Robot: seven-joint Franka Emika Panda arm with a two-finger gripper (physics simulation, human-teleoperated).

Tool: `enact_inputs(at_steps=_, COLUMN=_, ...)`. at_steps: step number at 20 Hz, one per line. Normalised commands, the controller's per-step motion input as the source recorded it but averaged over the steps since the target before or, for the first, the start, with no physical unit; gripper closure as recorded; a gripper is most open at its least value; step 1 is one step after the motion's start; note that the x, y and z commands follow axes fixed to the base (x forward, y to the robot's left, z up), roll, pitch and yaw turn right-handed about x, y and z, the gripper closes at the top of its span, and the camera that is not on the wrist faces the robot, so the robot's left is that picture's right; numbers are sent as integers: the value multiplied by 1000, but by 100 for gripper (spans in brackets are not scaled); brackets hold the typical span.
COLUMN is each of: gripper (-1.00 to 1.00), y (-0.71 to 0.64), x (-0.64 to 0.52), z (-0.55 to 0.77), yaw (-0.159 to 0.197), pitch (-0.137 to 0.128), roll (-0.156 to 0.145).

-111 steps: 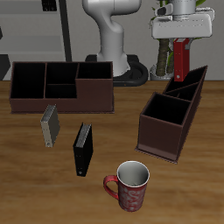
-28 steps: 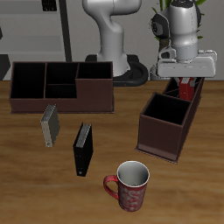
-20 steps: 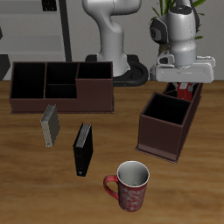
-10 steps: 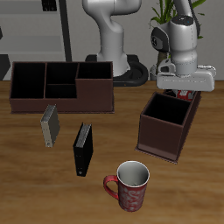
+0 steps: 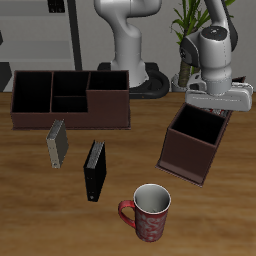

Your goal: Place the red book into the left desk caddy's back compartment

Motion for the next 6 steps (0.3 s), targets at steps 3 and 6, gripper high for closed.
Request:
enact_inputs(at_steps=3, gripper=-100, y=-10, x=59, z=13, yaw=-9, pitch=8, roll=-12)
enact_inputs(at_steps=6, gripper=-100, y=-65, x=7, z=39, yaw=-4, pitch=1, roll=-6)
